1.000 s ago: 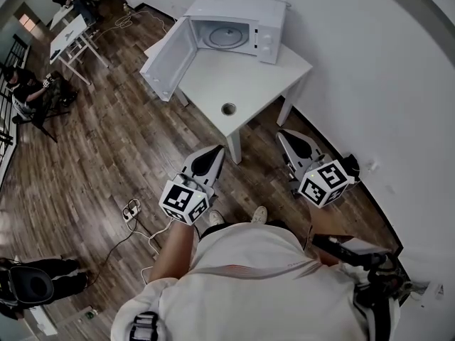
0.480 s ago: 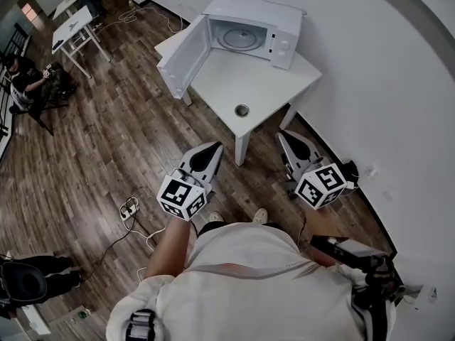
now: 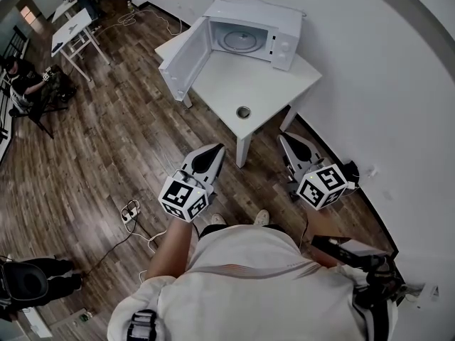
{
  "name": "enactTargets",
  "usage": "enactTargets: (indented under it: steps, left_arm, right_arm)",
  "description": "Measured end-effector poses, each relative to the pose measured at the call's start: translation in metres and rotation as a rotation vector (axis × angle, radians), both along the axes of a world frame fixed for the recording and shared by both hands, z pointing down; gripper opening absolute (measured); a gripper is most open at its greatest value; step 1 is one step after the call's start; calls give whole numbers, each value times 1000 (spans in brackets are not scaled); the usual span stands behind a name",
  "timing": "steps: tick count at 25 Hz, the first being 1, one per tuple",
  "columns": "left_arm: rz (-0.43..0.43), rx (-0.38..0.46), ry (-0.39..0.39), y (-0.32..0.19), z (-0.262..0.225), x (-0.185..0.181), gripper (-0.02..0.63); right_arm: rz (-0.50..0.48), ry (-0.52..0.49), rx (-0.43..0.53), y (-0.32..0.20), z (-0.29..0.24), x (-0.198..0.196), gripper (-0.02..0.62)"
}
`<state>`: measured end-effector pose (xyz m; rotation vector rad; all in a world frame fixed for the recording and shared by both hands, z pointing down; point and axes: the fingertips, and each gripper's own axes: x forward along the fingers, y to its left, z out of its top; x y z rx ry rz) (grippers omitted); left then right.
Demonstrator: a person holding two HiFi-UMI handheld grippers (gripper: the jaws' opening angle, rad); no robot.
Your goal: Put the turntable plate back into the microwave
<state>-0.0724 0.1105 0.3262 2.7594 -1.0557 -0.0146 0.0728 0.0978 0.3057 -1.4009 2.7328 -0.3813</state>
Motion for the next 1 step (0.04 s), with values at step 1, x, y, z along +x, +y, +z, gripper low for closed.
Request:
enactTargets:
  steps: [1]
  left_arm:
    - [1, -1, 0, 1, 0, 0, 11]
  right_arm:
    - [1, 1, -3, 0, 0, 0, 5]
